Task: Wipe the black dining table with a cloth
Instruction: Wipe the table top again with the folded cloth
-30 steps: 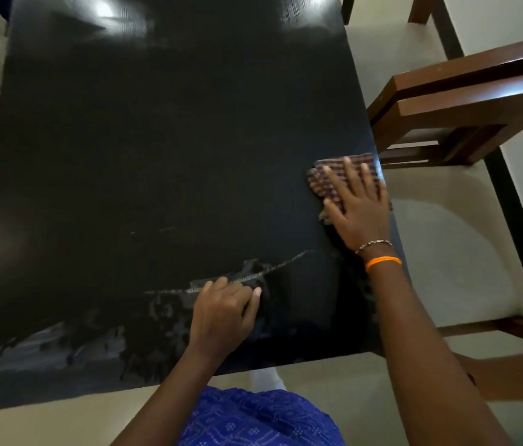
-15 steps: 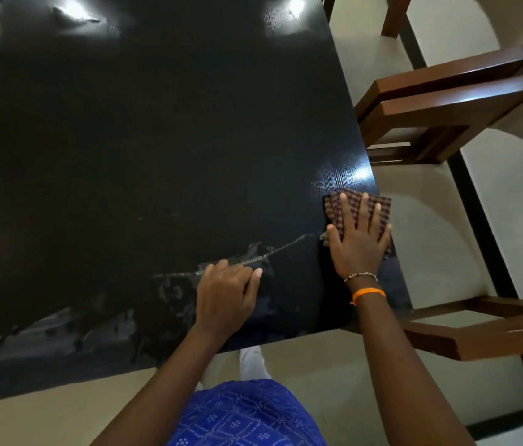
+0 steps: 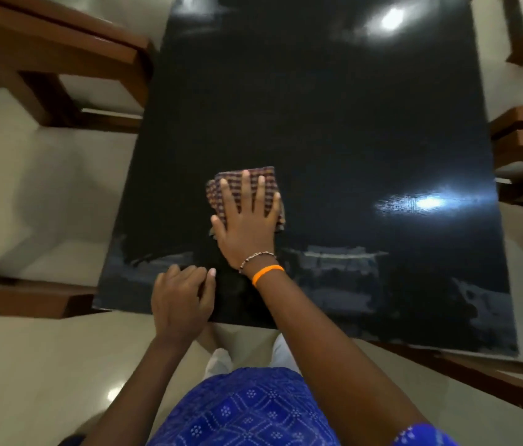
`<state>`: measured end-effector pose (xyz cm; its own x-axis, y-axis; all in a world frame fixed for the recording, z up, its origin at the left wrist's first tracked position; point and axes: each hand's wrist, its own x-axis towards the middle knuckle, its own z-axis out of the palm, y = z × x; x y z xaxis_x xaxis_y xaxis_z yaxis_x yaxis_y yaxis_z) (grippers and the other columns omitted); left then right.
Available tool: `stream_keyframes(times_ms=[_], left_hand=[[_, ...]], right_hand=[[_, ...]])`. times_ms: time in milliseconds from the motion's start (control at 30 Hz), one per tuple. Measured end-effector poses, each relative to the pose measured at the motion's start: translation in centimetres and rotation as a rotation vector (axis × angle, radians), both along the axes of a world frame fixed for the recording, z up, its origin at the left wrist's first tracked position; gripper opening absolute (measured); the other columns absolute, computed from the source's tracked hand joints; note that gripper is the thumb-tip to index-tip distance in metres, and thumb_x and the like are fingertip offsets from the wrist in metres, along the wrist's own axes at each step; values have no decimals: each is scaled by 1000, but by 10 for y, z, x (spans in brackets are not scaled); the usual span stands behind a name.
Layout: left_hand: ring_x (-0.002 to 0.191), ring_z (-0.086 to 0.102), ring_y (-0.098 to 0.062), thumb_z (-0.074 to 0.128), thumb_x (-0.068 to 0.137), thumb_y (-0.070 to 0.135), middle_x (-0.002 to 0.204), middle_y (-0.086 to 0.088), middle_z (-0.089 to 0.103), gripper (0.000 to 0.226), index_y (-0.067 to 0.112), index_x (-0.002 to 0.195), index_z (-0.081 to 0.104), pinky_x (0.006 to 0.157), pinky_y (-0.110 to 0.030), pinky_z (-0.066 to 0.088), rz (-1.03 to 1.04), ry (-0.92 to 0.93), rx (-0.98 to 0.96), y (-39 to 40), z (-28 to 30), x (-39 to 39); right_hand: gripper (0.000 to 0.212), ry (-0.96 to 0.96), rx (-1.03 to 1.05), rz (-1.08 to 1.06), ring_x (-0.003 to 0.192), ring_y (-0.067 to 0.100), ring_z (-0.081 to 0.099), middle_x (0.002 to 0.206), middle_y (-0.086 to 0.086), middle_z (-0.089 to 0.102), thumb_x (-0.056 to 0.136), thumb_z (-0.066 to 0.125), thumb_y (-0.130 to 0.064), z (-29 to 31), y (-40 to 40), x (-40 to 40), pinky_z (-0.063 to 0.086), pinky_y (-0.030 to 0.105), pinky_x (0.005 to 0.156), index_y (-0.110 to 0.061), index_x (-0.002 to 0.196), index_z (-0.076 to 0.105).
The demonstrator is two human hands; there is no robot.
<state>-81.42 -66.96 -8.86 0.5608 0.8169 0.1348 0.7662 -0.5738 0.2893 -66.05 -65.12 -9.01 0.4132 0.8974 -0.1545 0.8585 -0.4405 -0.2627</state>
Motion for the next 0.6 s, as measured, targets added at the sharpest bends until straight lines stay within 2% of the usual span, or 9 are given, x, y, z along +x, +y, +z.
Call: stream_keyframes(times_ms=[133, 233, 300, 400, 533, 600], left_hand=[[55, 46, -26, 43, 89, 27, 53, -3, 50, 35, 17, 56, 45, 56, -32, 31, 90, 40, 61, 16, -8, -53], [56, 45, -25, 46, 90, 26, 53, -2, 50, 35, 18, 56, 45, 58, -33, 29, 65, 32, 97, 25, -12, -67], [55, 44, -23, 48, 89, 25, 53, -2, 49, 34, 18, 56, 44, 58, -32, 27, 36, 19, 102, 29, -14, -69], [54, 41, -19, 48, 89, 24, 52, -1, 49, 34, 18, 56, 44, 57, -28, 25, 6, -1, 83, 34, -14, -65], [53, 38, -16, 48, 89, 26, 50, 0, 50, 35, 18, 55, 46, 60, -24, 23, -5, -33, 52, 36, -15, -66], [53, 36, -15, 47, 89, 26, 50, 0, 50, 35, 18, 55, 47, 59, -24, 25, -17, -48, 32, 37, -15, -67]], right_hand=[[66, -2, 13, 214, 147, 34, 1, 161, 9, 5, 89, 42, -44, 1, 18, -56, -3, 57, 114, -30, 150, 18], [65, -58, 49, 312, 147, 29, 11, 160, 2, 16, 84, 43, -40, 0, 5, -36, 4, 50, 115, -35, 147, 26], [66, -108, 51, 295, 147, 26, 16, 159, -2, 20, 82, 42, -39, 0, -10, -12, 9, 48, 116, -38, 146, 28], [68, -131, 31, 107, 146, 27, 18, 158, -1, 21, 79, 39, -42, 0, -39, 25, 12, 50, 116, -37, 146, 28], [71, -146, -12, -246, 147, 27, 15, 159, 0, 18, 78, 26, -47, 3, -77, 63, 10, 52, 116, -33, 148, 26], [70, -130, -29, -400, 147, 28, 11, 160, 0, 14, 80, 27, -45, 2, -80, 64, 9, 55, 117, -32, 149, 23]])
